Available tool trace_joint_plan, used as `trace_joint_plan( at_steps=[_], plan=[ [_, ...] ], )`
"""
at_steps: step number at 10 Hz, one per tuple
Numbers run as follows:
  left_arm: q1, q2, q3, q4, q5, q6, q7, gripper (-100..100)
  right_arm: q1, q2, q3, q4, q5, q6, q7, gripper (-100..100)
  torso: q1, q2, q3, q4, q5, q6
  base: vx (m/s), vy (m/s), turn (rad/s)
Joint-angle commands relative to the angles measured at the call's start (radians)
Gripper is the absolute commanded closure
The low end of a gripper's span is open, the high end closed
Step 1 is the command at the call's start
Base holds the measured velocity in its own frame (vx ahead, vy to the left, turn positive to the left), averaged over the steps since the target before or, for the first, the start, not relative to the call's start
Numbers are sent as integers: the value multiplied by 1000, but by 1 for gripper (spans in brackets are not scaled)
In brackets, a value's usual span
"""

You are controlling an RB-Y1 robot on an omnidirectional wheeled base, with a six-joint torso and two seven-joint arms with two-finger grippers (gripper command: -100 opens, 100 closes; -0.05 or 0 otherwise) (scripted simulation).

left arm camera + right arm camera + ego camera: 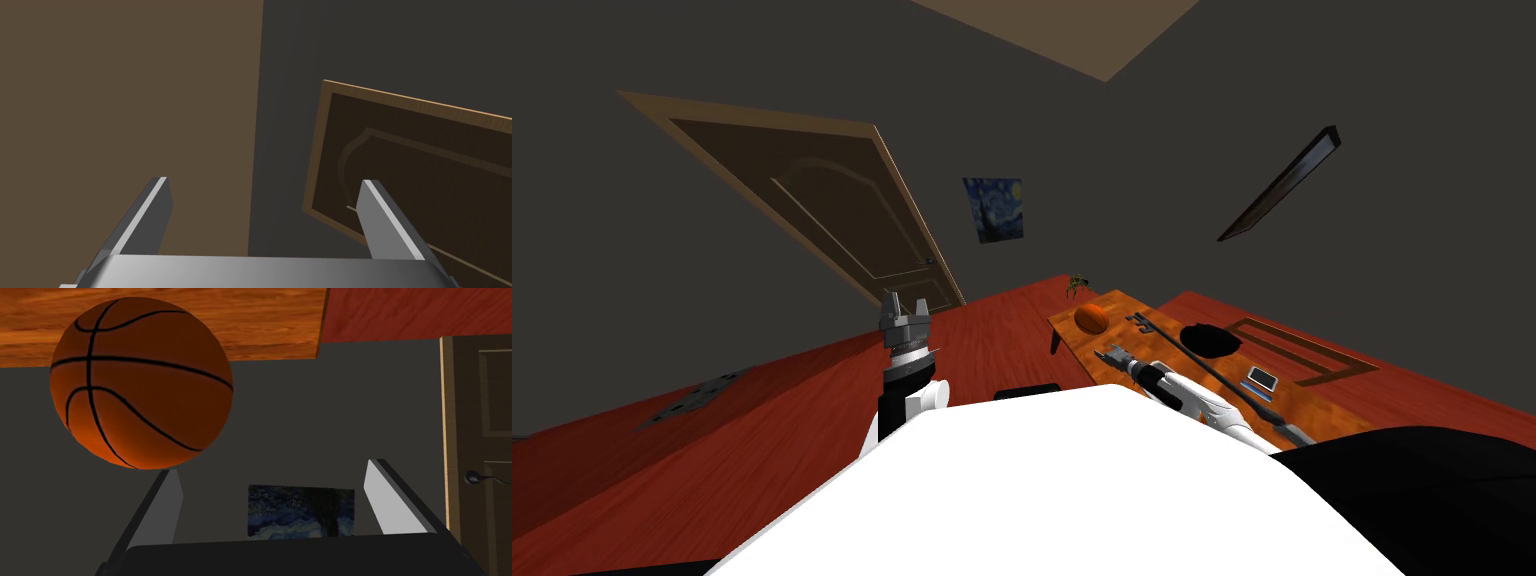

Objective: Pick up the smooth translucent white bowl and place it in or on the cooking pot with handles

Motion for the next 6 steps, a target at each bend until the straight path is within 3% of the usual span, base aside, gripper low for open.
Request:
trace_joint_plan(
  at_steps=[1,2,3,6],
  plan=[
    [0,0,0,0,0,0,0,0,19,-28,16,40,21,20,18,-100,0,0,0,0,0,0,51,8,-12],
    [0,0,0,0,0,0,0,0,32,-50,26,83,37,28,33,-100,0,0,0,0,0,0,86,2,-33],
    [0,0,0,0,0,0,0,0,32,-50,26,83,37,28,33,-100,0,-2,-1,0,0,0,76,-2,-16],
    [0,0,0,0,0,0,0,0,70,-107,55,195,82,49,76,-100,-1,-1,-1,0,0,0,79,-5,-36]
  ],
)
